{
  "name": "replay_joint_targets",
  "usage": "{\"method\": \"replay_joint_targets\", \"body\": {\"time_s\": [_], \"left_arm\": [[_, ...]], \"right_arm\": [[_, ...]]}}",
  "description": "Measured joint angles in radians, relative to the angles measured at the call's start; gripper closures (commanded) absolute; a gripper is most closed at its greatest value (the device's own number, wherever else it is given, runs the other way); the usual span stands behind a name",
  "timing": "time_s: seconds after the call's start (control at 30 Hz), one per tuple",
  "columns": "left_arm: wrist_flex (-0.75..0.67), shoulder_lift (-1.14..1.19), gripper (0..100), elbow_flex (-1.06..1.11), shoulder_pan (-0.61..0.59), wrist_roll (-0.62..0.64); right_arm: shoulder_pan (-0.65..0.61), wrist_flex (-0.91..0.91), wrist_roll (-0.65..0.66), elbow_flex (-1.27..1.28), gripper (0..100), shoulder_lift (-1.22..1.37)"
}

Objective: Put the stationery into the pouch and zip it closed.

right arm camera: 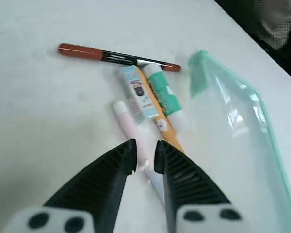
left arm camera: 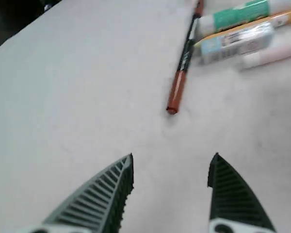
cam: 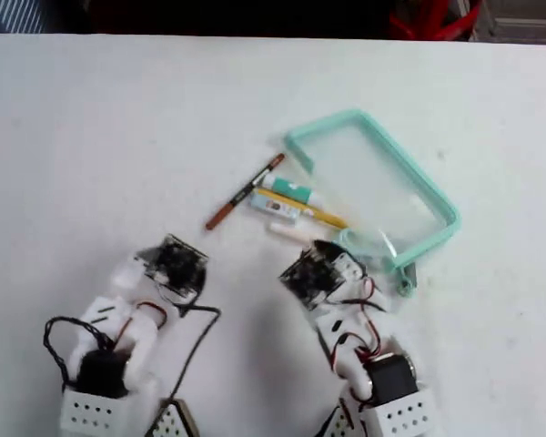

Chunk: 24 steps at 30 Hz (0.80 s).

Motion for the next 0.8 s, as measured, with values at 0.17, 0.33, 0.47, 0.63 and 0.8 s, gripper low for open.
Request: {"method": "replay_joint_targets", "body": {"time_s": [0.17,0.33,0.47,0.63,0.8], "left_arm": [[-0.015,0.000,75,-0.044,0.112,0.000],[0.003,0.009,75,-0.155,0.126,0.000],[0.037,0.160,75,-0.350,0.126,0.057],[0.038,0.539,75,-0.618,0.126,0.152],[0.055,0.873,75,-0.700,0.187,0.137]], "right_arm": [[0.055,-0.006,-0.038,0.000,92.8,0.000],[0.063,-0.006,-0.040,0.000,92.8,0.000],[0.091,-0.008,-0.087,0.000,92.8,0.000],[0.155,-0.028,-0.130,0.000,92.8,0.000],[0.172,-0.028,-0.130,0.000,92.8,0.000]]}}
